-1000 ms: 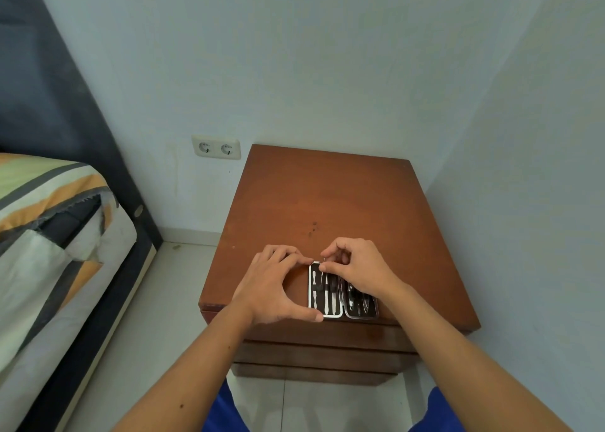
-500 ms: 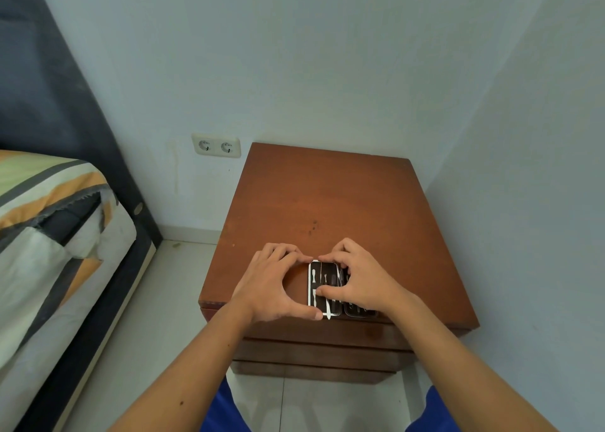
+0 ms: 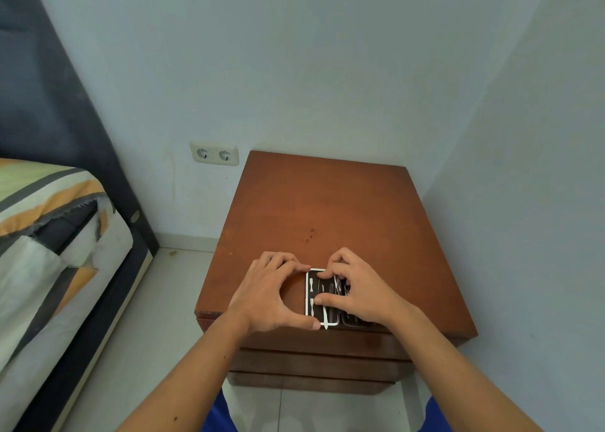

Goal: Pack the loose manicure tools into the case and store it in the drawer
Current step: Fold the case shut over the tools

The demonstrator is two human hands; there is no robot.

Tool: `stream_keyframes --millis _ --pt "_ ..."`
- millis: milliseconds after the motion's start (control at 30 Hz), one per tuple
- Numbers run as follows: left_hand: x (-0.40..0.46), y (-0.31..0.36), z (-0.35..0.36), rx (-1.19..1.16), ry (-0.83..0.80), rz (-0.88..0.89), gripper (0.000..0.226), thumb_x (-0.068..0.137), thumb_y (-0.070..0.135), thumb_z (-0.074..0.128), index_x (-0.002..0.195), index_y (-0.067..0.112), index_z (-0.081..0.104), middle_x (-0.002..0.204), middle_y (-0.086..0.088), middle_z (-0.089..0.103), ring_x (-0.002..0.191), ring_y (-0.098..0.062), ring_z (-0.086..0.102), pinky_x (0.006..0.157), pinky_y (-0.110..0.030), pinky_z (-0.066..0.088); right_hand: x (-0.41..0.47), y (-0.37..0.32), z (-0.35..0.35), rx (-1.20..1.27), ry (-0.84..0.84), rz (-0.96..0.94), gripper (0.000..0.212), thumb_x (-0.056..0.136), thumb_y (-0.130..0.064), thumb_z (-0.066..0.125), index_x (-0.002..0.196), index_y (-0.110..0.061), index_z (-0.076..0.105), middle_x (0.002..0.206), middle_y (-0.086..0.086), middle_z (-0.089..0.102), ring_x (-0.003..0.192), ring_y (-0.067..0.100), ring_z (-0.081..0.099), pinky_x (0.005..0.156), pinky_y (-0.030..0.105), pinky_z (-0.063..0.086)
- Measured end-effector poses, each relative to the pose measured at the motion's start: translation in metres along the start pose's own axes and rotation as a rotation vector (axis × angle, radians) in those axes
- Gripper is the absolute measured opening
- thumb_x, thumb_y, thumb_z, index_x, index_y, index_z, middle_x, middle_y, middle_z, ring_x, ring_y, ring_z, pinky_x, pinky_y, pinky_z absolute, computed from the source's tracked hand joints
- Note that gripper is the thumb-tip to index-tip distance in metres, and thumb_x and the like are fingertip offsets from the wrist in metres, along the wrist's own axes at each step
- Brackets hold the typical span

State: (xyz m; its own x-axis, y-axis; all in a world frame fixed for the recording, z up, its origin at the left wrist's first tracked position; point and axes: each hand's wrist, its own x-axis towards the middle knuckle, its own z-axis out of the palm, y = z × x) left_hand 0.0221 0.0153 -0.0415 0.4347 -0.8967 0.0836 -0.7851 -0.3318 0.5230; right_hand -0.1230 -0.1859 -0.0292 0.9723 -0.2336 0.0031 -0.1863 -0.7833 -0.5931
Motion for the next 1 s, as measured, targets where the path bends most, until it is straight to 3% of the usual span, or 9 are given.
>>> stream_keyframes --millis 333,567,733,1000 --pt "-0.001 -0.002 0.001 -0.002 0.013 0.006 0.107 0.052 0.098 0.068 0.143 0.046 0.049 0.135 0.029 0.038 0.133 0.002 0.027 0.115 -0.029 0.027 0.001 0.002 0.003 0.025 0.026 0.003 0.036 0.082 -0.057 0.081 0.11 -0.036 0.076 0.113 -0.023 0.047 0.11 0.002 0.054 0.091 0.017 0.04" --pt "0.0 -0.001 0.001 -0.004 0.014 0.011 0.108 0.052 0.098 0.068 0.144 0.046 0.049 0.135 0.029 0.038 0.133 0.003 0.027 0.113 -0.027 0.026 -0.003 -0.001 -0.001 0.082 0.065 0.01 0.046 0.08 -0.06 0.081 0.119 -0.037 0.075 0.116 -0.021 0.054 0.101 0.004 0.057 0.086 0.015 0.044" --pt "-0.001 0.0 0.0 -0.012 0.018 0.014 0.108 0.05 0.099 0.068 0.143 0.046 0.05 0.134 0.03 0.038 0.133 0.003 0.027 0.113 -0.026 0.025 -0.013 0.002 -0.007 0.067 -0.016 0.023 0.073 0.069 -0.065 0.086 0.133 -0.035 0.067 0.126 -0.024 0.048 0.114 0.002 0.056 0.096 0.021 0.049" --pt "-0.001 0.0 0.002 -0.008 0.021 0.014 0.107 0.052 0.098 0.069 0.143 0.046 0.049 0.136 0.03 0.038 0.134 0.003 0.027 0.114 -0.028 0.026 -0.016 0.001 -0.005 0.014 0.02 0.004 0.067 0.075 -0.064 0.083 0.132 -0.033 0.068 0.124 -0.027 0.045 0.115 -0.001 0.053 0.094 0.016 0.044"
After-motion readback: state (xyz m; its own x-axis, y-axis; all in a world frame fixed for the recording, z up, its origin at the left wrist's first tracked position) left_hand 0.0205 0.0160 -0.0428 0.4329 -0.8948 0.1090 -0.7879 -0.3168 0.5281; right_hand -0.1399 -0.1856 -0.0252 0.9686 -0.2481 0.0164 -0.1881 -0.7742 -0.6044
